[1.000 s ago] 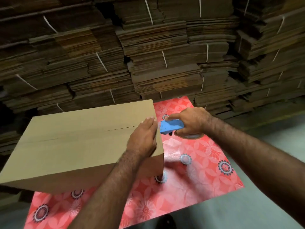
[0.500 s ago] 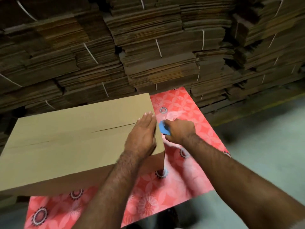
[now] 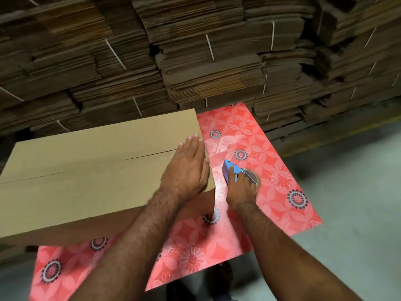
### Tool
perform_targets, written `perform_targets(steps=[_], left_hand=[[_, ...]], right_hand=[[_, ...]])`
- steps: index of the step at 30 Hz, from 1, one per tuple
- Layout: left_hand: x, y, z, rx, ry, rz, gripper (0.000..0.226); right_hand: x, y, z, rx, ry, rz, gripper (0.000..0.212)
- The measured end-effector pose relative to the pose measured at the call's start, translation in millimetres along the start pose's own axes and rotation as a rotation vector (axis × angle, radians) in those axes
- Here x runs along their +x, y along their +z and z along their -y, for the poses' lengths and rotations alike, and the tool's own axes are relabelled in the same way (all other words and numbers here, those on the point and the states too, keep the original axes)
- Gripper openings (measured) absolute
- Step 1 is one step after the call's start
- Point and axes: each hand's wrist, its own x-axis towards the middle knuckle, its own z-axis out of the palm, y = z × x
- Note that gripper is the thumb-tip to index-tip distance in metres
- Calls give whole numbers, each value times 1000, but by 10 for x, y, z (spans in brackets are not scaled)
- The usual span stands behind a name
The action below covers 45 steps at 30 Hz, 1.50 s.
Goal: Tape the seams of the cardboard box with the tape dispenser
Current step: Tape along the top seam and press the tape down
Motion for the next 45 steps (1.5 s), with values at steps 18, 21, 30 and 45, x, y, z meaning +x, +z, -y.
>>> perform_targets(steps=[18, 21, 30, 45], left_hand=[[-206, -223, 243, -77, -97, -14, 53], [-376, -298, 412, -2, -132, 16, 55], [-520, -238, 511, 48, -105, 22, 70], [-706, -376, 740, 109, -174, 70, 58]], right_hand=[[-385, -1549, 452, 695, -251, -715, 49], [-494, -1496, 804, 536, -429, -557, 54], [-397, -1256, 1058, 416, -219, -306, 56], [-607, -1303, 1164, 167, -200, -371, 58]])
